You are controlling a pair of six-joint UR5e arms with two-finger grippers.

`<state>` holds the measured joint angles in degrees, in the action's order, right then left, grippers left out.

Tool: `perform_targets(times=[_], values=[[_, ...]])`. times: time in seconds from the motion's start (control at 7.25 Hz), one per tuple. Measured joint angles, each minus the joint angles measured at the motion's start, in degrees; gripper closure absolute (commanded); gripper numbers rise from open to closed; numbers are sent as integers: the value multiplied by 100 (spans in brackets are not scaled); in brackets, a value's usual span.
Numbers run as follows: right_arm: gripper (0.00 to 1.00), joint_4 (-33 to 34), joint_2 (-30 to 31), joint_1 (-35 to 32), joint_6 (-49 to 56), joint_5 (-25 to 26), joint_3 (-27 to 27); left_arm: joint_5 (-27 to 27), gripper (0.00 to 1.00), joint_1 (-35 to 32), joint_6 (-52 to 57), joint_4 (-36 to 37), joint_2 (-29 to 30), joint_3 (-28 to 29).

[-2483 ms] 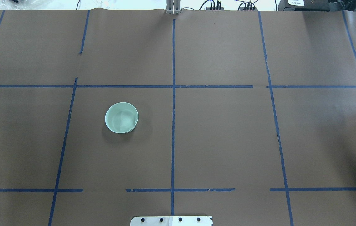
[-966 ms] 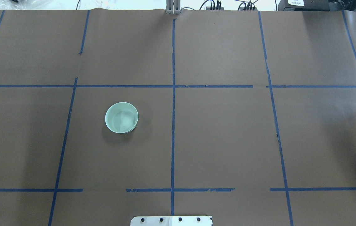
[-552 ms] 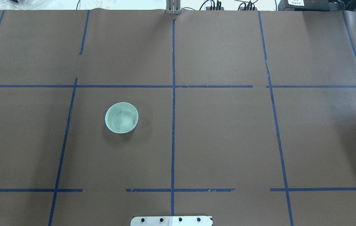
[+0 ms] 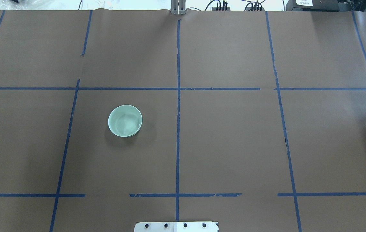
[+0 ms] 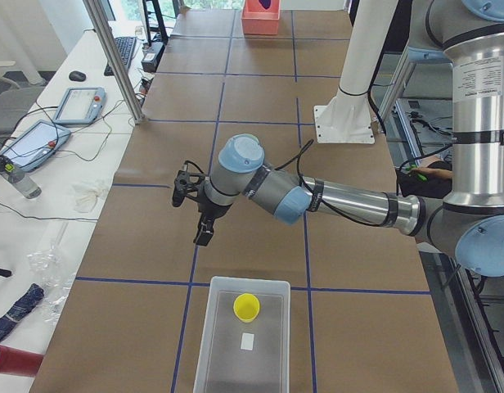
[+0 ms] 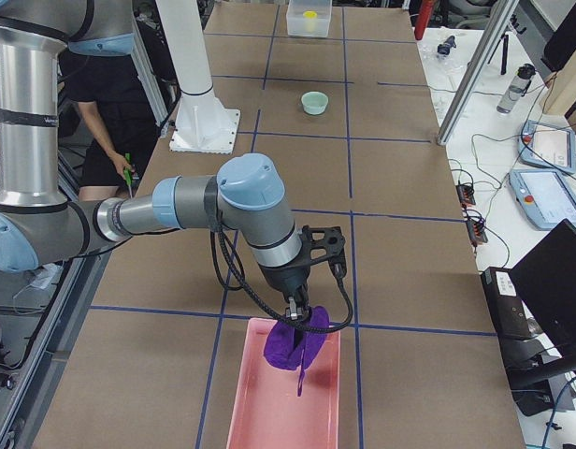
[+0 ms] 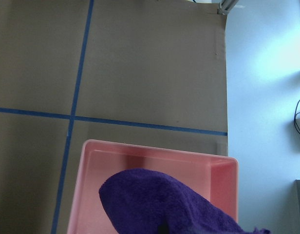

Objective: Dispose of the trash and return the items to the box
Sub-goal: 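Release the cup into the clear box and the cloth into the pink bin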

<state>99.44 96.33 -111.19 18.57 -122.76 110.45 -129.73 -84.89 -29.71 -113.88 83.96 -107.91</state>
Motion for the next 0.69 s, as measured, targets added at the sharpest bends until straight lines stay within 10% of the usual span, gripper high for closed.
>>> perform_targets(times=[0.41,0.69], values=[[0,32,-120,21,323,351,-346,-94,0,1208,-1523,-401,26,-329],[0,10,-192,39,272,354,-481,-80,0,1898,-2560,-875,74,-366]])
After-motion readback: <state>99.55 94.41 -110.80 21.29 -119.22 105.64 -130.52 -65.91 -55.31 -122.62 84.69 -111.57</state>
